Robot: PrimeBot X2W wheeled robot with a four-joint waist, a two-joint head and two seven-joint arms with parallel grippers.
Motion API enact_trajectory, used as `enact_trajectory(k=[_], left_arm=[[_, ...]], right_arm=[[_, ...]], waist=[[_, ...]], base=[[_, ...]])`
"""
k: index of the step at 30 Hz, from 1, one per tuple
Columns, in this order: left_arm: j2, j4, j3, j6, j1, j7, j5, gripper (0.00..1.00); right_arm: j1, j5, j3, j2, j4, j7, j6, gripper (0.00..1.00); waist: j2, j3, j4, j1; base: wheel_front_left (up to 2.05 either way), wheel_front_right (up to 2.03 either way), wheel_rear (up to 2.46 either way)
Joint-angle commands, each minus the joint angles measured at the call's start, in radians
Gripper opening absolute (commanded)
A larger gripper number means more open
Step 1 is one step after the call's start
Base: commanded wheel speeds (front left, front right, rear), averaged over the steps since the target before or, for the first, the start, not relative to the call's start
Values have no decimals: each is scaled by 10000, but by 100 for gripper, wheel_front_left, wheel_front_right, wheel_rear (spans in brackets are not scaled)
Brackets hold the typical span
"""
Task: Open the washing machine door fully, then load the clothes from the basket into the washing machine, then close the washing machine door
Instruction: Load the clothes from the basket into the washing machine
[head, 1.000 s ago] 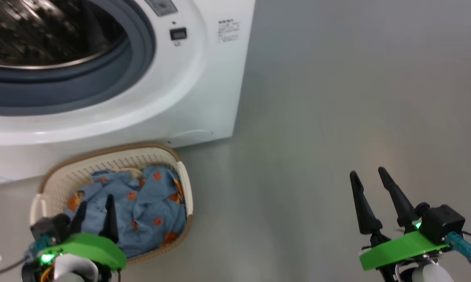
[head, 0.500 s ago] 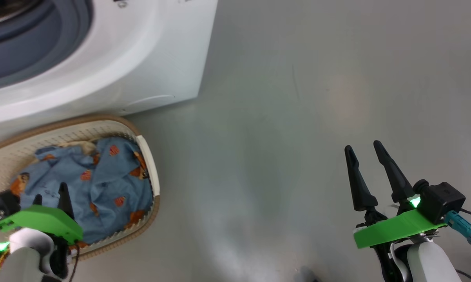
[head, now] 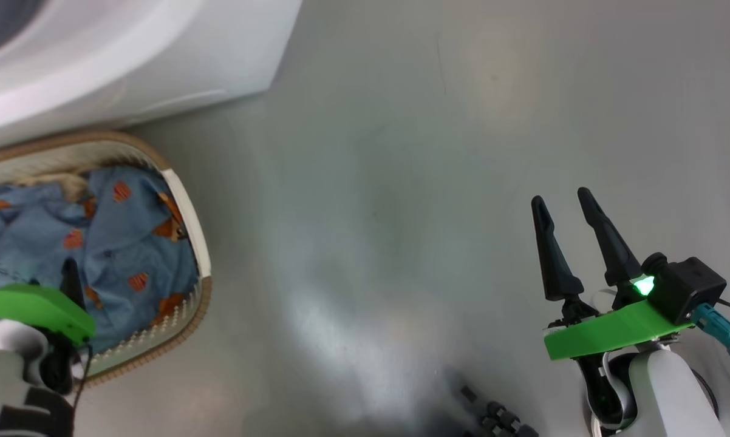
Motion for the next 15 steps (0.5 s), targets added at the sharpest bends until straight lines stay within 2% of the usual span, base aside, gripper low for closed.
enact_trajectory(k=[1, 15], left_arm=[[467, 10, 189, -49, 20, -84, -53, 100], [896, 921, -67, -67, -1096, -242, -44, 100]], right_arm=[[-36, 76, 189, -20, -238, -118, 16, 100], [-336, 138, 263, -11, -362, -118, 16, 100]], waist=[[0, 464, -129, 0], [0, 1339, -266, 0]], base=[[0, 0, 0], [0, 0, 0]])
